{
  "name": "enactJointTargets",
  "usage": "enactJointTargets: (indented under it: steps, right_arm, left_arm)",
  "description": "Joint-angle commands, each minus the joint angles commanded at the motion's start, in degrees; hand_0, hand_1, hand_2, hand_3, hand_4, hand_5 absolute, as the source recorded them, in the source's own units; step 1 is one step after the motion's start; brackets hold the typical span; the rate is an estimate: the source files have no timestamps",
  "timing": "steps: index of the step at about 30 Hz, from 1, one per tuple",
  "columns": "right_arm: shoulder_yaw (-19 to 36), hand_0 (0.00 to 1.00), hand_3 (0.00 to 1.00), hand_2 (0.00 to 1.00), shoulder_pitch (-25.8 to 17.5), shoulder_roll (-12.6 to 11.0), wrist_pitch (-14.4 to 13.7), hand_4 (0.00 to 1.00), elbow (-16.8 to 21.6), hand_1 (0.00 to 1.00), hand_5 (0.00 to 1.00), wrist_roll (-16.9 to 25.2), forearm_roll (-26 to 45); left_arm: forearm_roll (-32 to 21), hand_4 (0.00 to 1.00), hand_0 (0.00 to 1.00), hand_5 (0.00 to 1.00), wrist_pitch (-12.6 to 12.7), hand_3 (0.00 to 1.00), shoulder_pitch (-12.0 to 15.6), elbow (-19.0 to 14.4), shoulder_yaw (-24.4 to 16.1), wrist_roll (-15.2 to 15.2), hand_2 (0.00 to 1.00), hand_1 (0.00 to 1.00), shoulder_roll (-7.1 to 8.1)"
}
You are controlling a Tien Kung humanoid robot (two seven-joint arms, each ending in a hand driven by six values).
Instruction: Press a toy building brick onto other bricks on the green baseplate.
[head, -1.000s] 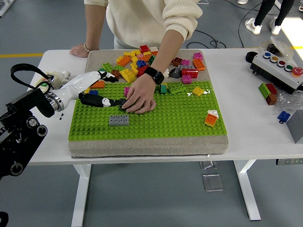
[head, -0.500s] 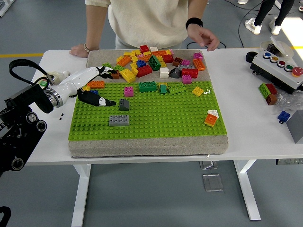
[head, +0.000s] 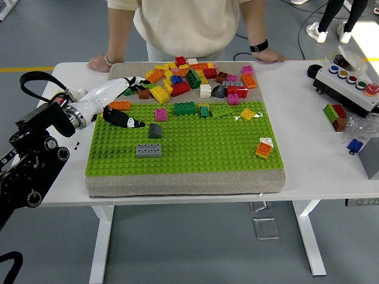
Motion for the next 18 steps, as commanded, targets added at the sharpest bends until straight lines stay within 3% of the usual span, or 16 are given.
enactJointTargets:
  steps: [1, 6, 7, 12, 13, 18]
  right_arm:
    - [0.04, 0.76, 0.69, 0.731, 0.0, -0.01, 0.01, 0.97, 0.0, 0.686, 0.491, 0.0, 0.0]
    - [0.25, 0.76, 0.69, 0.731, -0.06, -0.06, 0.01, 0.97, 0.0, 0.686, 0.491, 0.02, 0.0]
    - [0.27, 0.759, 0.69, 0.731, -0.05, -0.08, 0.02, 0.97, 0.0, 0.686, 0.49, 0.03, 0.04]
    - [0.41, 0.759, 0.69, 0.731, -0.07, -0.08, 0.0, 0.97, 0.0, 0.686, 0.49, 0.04, 0.04]
    - [0.43, 0.759, 0.69, 0.73, -0.05, -0.08, -0.01, 0.971, 0.0, 0.686, 0.491, 0.07, 0.06]
    - [0.51, 0.759, 0.69, 0.73, -0.07, -0.11, -0.01, 0.971, 0.0, 0.686, 0.491, 0.1, 0.02]
  left_arm:
    - [-0.07, 0.764, 0.712, 0.002, 0.81, 0.581, -0.18, 0.39, 0.0, -0.22, 0.572, 0.652, -0.22]
    - [-0.09, 0.764, 0.712, 0.002, 2.62, 0.581, -0.6, 1.39, -0.27, -0.7, 0.572, 0.652, -0.79]
    - [-0.05, 0.69, 0.654, 0.002, 2.71, 0.55, -0.71, 1.57, -0.35, -0.72, 0.549, 0.606, -0.91]
    - [-0.08, 0.69, 0.654, 0.002, 3.78, 0.55, -0.91, 2.16, -0.36, -0.91, 0.549, 0.606, -1.34]
    - [-0.13, 0.658, 0.616, 0.002, 4.11, 0.52, -0.93, 2.31, -0.4, -1.07, 0.53, 0.573, -1.5]
    - [-0.02, 0.658, 0.616, 0.002, 2.54, 0.52, -1.03, 2.45, -0.67, -1.13, 0.53, 0.573, -1.71]
